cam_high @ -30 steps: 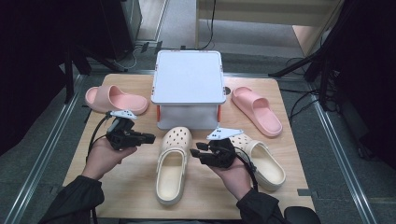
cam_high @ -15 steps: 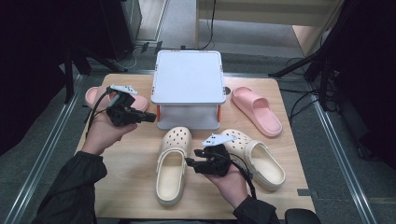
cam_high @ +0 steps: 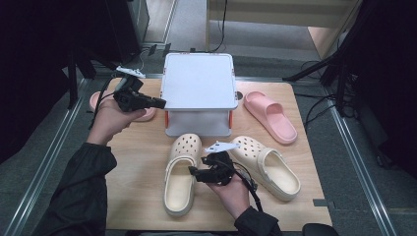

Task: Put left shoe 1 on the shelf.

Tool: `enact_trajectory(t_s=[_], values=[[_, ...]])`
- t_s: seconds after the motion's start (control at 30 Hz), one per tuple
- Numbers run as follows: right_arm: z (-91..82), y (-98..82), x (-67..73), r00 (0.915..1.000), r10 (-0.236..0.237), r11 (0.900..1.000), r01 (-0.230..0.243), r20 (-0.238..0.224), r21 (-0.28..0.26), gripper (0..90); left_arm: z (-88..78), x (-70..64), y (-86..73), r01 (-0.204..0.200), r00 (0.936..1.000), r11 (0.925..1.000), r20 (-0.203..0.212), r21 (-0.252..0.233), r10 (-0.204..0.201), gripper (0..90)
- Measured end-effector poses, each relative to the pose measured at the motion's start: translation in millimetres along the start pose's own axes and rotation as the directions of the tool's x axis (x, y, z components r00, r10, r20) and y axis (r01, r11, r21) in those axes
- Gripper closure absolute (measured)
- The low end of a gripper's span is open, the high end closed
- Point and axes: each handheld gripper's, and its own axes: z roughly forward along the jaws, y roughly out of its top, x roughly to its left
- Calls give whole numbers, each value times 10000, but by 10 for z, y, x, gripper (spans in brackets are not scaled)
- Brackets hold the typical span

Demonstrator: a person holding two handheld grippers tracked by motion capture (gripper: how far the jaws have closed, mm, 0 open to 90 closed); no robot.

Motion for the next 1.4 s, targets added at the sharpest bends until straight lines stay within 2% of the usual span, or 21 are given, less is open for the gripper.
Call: enact_trajectory(t_s=[0.07, 0.2, 0.27, 0.37, 0.43, 0.57, 0.67, 0.8, 1.1, 1.3, 1.4], values=[[31, 6, 23, 9999, -65, 9999, 64, 133, 91, 404, 36, 24, 22, -150, 9998, 9999, -143, 78, 151, 856], [80, 19, 69, 9995, -106, 9998, 100, 288, 199, 398, 68, 66, 37, -129, 9997, 9999, -193, 52, 130, 855], [153, 33, 95, 9985, -184, 9992, 166, 516, 351, 397, 96, 91, 38, -237, 9990, 9997, -375, 118, 241, 855], [223, 46, 94, 9968, -231, 9986, 193, 761, 498, 405, 125, 115, 34, -283, 9989, 9995, -374, 137, 288, 856], [233, 53, 85, 9970, -76, 9988, 38, 769, 489, 410, 130, 128, 37, -302, 9990, 9995, -322, 114, 306, 855], [234, 56, 61, 9975, -110, 9987, 74, 703, 509, 423, 135, 127, 45, -377, 9986, 9992, -374, 146, 382, 857], [232, 68, 54, 9976, -113, 9983, 73, 682, 584, 441, 142, 99, 40, -450, 9974, 9989, -565, 103, 455, 857], [214, 92, 39, 9976, 90, 9972, -140, 682, 728, 521, 142, 87, 29, -436, 9972, 9990, -600, 39, 437, 855], [136, 143, -48, 9961, 122, 9971, -187, 879, 734, 756, 134, 92, 9, -377, 9981, 9993, -496, -22, 376, 850], [119, 219, -73, 9954, -136, 9966, 58, 945, 822, 776, 131, 93, 4, -385, 9980, 9993, -512, -38, 382, 850], [77, 339, -81, 9956, -187, 9961, 106, 917, 879, 781, 131, 90, 4, -376, 9979, 9993, -537, -44, 373, 850]])
